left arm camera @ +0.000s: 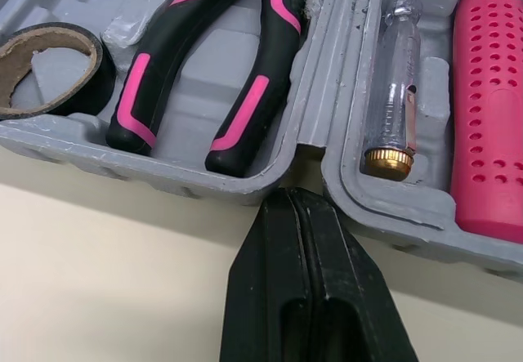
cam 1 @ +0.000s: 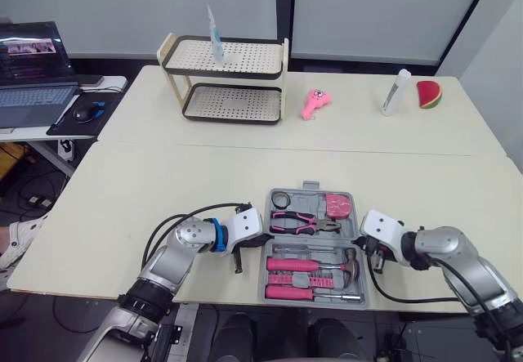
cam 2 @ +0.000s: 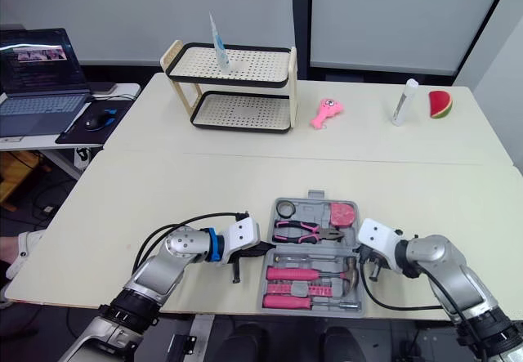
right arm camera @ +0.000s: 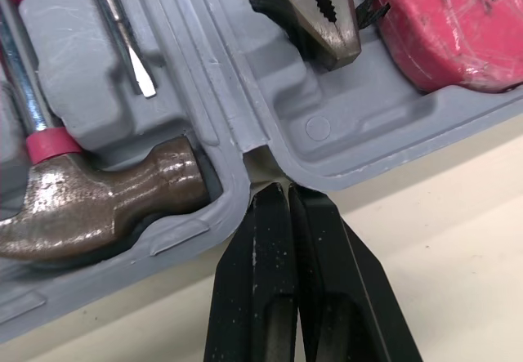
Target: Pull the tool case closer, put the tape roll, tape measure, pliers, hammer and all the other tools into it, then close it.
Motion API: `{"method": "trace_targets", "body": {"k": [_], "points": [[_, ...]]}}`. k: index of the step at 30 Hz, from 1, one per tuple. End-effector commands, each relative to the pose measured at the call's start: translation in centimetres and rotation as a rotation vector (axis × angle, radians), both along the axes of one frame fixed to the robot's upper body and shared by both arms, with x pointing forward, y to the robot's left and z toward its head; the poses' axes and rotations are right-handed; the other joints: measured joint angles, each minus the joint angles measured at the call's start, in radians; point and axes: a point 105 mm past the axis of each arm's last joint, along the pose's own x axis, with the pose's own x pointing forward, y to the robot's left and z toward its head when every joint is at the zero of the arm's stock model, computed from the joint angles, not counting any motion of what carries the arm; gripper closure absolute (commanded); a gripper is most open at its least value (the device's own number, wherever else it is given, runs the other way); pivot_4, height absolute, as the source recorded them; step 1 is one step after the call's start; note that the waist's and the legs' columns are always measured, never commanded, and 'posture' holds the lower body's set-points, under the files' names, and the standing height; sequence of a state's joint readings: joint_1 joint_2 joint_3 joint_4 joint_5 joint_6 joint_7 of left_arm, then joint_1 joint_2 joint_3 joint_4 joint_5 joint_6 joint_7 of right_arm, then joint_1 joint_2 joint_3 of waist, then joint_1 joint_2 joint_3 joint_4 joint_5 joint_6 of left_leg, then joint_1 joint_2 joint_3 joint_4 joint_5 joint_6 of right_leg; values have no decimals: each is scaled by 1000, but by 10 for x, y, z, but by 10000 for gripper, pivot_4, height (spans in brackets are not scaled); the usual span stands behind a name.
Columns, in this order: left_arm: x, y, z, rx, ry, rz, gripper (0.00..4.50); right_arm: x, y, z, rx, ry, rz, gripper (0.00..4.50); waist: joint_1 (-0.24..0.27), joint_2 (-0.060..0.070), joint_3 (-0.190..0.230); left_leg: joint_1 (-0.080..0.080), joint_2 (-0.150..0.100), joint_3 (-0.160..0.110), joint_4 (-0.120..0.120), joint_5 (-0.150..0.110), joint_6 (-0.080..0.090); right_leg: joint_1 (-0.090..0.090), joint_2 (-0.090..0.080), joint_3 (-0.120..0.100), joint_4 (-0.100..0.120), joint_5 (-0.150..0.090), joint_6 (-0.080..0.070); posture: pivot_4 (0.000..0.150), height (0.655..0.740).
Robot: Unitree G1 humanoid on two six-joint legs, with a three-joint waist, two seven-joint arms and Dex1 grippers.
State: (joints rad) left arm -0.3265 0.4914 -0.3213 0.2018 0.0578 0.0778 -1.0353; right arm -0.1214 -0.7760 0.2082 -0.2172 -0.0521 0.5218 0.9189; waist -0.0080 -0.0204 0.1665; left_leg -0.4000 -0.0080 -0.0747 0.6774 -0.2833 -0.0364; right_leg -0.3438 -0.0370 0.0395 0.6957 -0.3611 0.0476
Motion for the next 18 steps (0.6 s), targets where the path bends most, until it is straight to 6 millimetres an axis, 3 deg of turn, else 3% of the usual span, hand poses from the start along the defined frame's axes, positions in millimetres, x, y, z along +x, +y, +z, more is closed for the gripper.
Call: {"method": "trace_targets", "body": {"k": [1,5,8,11,18], "points": [[6,20,15,-13,-43,42,45000,1,-20,19,-28,-55,-57,44917,0,0,0,0,0,0,0,0,0,0,0,0,0,0,0,1500,7290],[2,42,33,-7,-95,35,45000,-5,-38,36,-38,-95,-97,44917,0,0,0,0,0,0,-1,0,0,0,0,0,0,0,0,1500,7290],[-22,22,56,-118,-55,-90,45000,-17,-35,46,37,-129,-77,44917,3,0,0,-1,1,-1,-1,0,0,0,-1,0,-1,0,0,1500,7290],[-61,-9,60,-128,17,-299,45000,-31,-28,46,107,-127,-84,44917,6,1,0,-1,0,-1,-1,0,0,3,-2,1,-4,0,0,1500,7290],[-69,-45,42,-75,32,-411,45000,-37,-16,44,154,-141,-95,44917,2,3,-1,2,1,-2,-1,0,0,6,2,0,-4,0,0,1500,7290]]}}
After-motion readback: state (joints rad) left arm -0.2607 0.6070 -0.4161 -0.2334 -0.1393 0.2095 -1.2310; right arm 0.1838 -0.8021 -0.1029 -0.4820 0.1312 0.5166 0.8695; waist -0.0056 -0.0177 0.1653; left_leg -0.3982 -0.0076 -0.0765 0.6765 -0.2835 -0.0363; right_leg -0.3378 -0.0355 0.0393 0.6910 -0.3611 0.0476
